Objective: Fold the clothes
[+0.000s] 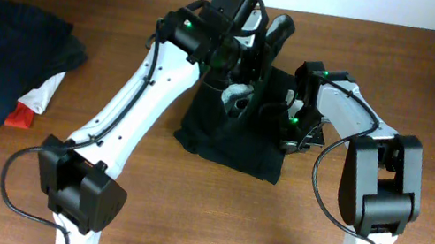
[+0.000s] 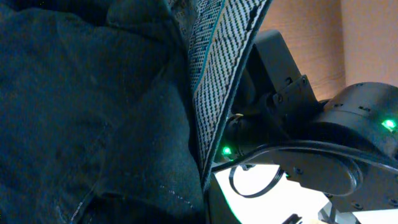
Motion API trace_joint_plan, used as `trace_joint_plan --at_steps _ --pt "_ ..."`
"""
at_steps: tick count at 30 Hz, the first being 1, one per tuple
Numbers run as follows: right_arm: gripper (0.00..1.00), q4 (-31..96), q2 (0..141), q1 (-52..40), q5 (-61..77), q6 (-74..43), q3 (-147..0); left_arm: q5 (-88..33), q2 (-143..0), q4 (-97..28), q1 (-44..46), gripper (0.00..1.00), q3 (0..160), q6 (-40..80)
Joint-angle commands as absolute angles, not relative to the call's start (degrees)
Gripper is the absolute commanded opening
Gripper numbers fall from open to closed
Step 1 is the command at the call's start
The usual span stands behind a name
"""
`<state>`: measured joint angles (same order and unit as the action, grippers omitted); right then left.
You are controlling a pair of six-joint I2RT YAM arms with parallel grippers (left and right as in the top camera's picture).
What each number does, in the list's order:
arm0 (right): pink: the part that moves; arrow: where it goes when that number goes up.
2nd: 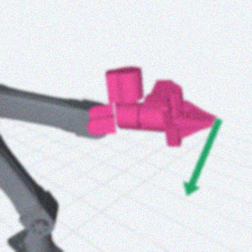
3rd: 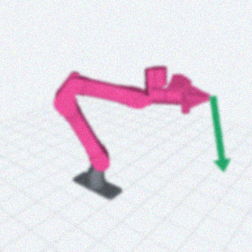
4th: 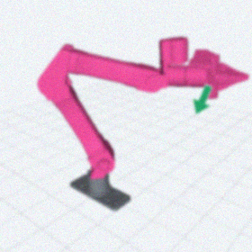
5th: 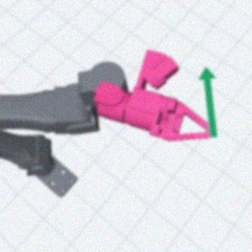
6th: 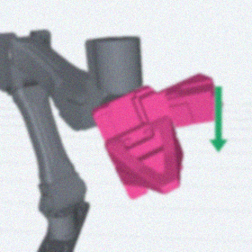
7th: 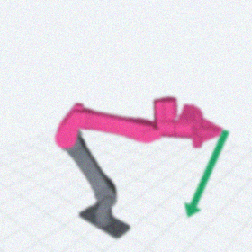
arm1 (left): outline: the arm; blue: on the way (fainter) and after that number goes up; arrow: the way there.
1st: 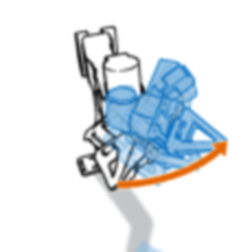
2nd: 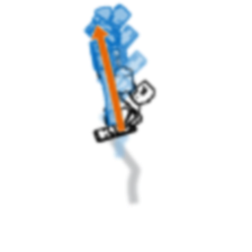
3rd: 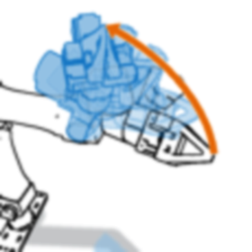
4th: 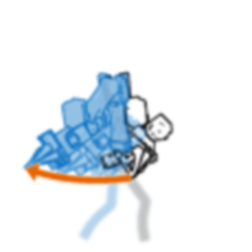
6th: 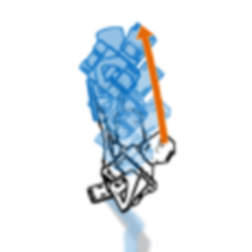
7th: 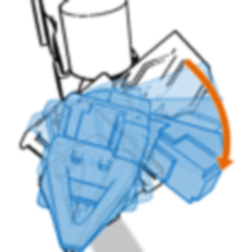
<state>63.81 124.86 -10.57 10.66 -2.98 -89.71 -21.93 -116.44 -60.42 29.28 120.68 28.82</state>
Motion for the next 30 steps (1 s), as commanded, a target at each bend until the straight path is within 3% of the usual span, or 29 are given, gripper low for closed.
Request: trace_joint_plan --at_steps 1,2,3,6,13,16,18,21,30 --pt "0.04 64.45 127.02 -11.2 11.6 -3.03 -87.66 -21.41 -117.51 -58.85 30.02 0.22 122.41 30.59" --pt "0.04 65.01 127.0 -11.09 11.6 -3.05 -87.88 -21.41 -117.51 -58.54 30.0 0.41 122.41 30.57" --pt "0.04 66.06 127.0 -10.76 11.38 -3.05 -88.58 -21.45 -117.51 -57.93 29.69 0.53 122.41 30.33" --pt "0.06 73.06 127.0 -7.68 6.66 -4.21 -95.11 -21.93 -117.4 -57.45 26.59 0.6 122.52 29.23" --pt "0.07 88.86 127.0 2.66 2.76 -5.23 -119.42 -18.13 -117.43 -57.01 15.94 0.68 122.56 23.68" --pt "0.07 94.21 127.0 4.62 9.65 -3.27 -130.04 -17.74 -117.45 -57.01 11.94 0.7 122.56 23.66" --pt "0.07 95.9 127.0 4.03 20.16 4.91 -134.13 -17.76 -117.78 -57.04 10.76 0.7 122.56 23.66" --pt "0.07 96.97 127.0 1.87 28.38 11.92 -134.54 -17.76 -119.2 -57.04 10.61 0.73 122.56 21.5" --pt "0.05 89.34 127.04 -7.18 28.32 12.01 -117.03 -25.5 -132.0 -55.29 11.2 0.8 122.56 9.32"
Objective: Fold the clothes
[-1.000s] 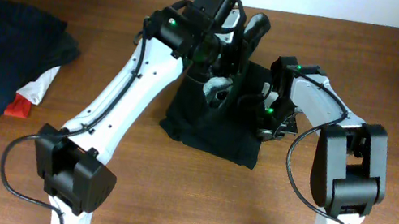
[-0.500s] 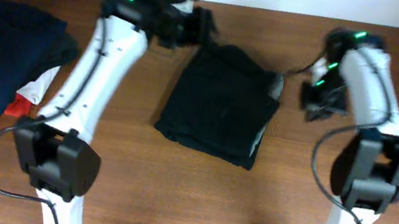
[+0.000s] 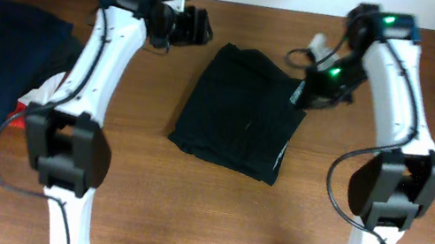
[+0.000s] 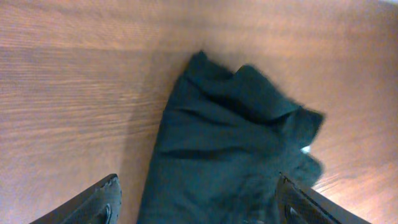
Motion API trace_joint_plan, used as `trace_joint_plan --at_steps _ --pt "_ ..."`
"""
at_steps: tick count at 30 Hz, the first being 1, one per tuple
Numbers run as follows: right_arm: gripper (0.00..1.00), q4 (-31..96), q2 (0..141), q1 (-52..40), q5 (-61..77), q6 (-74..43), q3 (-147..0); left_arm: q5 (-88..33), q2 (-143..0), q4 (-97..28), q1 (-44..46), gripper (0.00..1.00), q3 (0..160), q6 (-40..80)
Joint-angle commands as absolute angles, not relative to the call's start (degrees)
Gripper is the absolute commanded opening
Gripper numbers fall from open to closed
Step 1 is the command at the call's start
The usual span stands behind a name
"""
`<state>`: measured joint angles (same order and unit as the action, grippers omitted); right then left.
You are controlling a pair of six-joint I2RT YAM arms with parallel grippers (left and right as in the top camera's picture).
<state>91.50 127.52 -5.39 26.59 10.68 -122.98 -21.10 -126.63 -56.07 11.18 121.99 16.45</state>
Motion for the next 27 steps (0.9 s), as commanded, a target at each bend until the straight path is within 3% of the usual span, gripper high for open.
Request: trace_joint_plan --at_steps 1,9,16,18,19,20,21,24,27 --pt "0.05 87.39 127.04 -7.99 28.32 11.99 -114.04 -26.33 -133.36 -54.87 11.2 0.8 122.56 8.58" --pt "0.05 72.62 127.04 -9.54 24.05 9.06 -97.51 -29.34 -141.73 -50.15 11.64 0.82 122.56 6.72" --pt "0.04 71.5 127.04 -8.49 20.08 6.59 -95.09 -29.39 -146.74 -49.71 14.52 0.79 122.56 6.74" --pt "0.05 71.5 127.04 -8.51 20.05 6.59 -95.09 -29.39 -147.5 -49.84 15.59 0.61 122.56 6.74" --pt "0.05 71.48 127.04 -8.51 20.05 6.59 -95.09 -29.39 -147.61 -49.74 16.1 0.39 122.56 6.74" --pt "0.05 71.48 127.04 -8.51 20.03 6.59 -95.09 -29.39 -147.61 -49.67 16.53 0.07 122.56 6.74" --pt "0.05 71.5 127.04 -8.51 20.03 6.59 -95.09 -29.56 -147.55 -49.74 16.82 0.0 122.67 6.72" --pt "0.04 74.7 127.04 -8.12 19.62 6.83 -96.36 -31.83 -147.5 -51.99 16.38 0.0 124.51 4.51" --pt "0.04 80.49 127.02 -4.97 16.97 6.81 -101.25 -23.42 -146.69 -59.2 13.69 0.0 130.72 4.19"
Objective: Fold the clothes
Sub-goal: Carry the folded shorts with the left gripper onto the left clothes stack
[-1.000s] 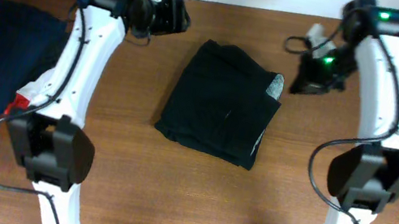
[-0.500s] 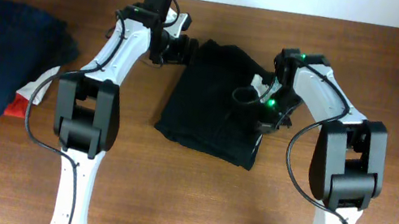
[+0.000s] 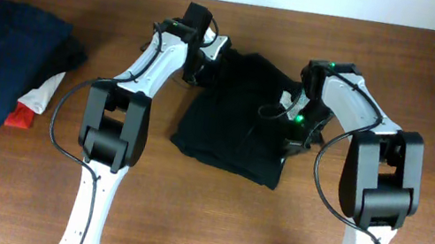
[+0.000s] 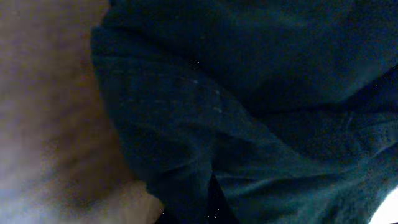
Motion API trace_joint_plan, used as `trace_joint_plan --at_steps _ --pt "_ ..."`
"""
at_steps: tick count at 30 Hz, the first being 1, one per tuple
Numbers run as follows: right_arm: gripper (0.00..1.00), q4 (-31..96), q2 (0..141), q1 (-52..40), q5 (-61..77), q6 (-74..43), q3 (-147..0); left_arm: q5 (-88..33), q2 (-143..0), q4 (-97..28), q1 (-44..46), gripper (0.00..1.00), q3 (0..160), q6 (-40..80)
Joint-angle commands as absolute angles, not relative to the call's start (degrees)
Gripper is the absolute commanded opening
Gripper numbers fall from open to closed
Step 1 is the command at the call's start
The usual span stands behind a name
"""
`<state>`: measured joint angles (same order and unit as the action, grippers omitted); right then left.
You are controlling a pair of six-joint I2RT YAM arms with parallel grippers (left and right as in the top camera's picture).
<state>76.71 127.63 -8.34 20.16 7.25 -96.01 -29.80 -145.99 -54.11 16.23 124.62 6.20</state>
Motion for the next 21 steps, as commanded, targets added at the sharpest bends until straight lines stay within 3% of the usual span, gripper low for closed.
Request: trace_joint_plan --at_steps 1,10,21 --pt "0.04 81.71 127.0 -3.86 16.6 6.79 -102.74 -19.97 -146.12 -61.87 12.6 0.0 133.34 3.77" --pt "0.04 86.74 127.0 5.26 16.64 6.83 -108.71 -3.95 -136.9 -80.62 2.22 0.0 158.23 0.75" --pt "0.04 87.24 127.0 6.42 16.64 6.83 -108.71 1.5 -129.93 -76.34 -18.39 0.0 163.13 0.82"
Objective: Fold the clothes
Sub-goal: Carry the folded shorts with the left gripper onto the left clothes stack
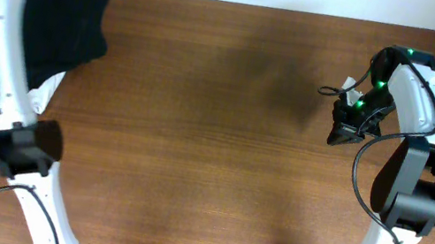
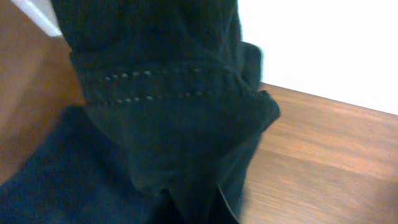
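The folded black garment hangs bunched at the far left back of the table, held by my left gripper, which is shut on it. In the left wrist view the garment (image 2: 174, 112) fills the frame, its stitched hem showing, and it hides the fingers. Below it lies the navy cloth (image 2: 50, 186) of the clothes pile. My right gripper (image 1: 337, 132) hovers over bare table at the right, holding nothing; its jaws are too small and dark to read.
The pile of dark clothes with a white piece (image 1: 48, 88) sits at the left edge, mostly covered by my left arm and the hanging garment. The wooden table (image 1: 197, 136) runs between the two arms. A white wall lies behind.
The black garment has left the middle of the table and now hangs from my left gripper over the pile at the far left. My right arm has drawn back to the right.
Both grippers were on the black garment at the table's middle. Then both arms stood apart and it lay folded flat. Then both grippers were back at its edges. Now the left one holds it over the pile at the left.
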Motion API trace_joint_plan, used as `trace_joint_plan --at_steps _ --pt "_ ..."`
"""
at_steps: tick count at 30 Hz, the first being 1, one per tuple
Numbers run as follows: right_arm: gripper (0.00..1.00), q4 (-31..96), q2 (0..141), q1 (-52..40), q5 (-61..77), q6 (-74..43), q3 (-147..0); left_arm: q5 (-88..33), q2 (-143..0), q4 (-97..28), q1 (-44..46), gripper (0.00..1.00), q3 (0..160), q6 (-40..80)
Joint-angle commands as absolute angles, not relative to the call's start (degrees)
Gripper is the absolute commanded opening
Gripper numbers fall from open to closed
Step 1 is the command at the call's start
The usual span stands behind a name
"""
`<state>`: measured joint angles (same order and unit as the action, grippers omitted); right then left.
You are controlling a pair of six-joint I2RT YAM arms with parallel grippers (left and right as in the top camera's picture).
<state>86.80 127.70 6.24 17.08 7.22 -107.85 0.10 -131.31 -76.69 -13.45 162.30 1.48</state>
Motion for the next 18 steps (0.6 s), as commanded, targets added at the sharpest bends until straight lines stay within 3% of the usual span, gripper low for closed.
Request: trace_joint_plan --at_steps 1,18 --pt "0.04 87.35 127.0 6.42 16.62 6.83 -108.71 1.34 -129.93 -76.34 -19.73 0.0 163.13 0.82" --pt "0.04 87.7 127.0 6.42 16.64 6.81 -108.71 1.3 -129.93 -77.25 -25.43 0.0 163.13 0.8"
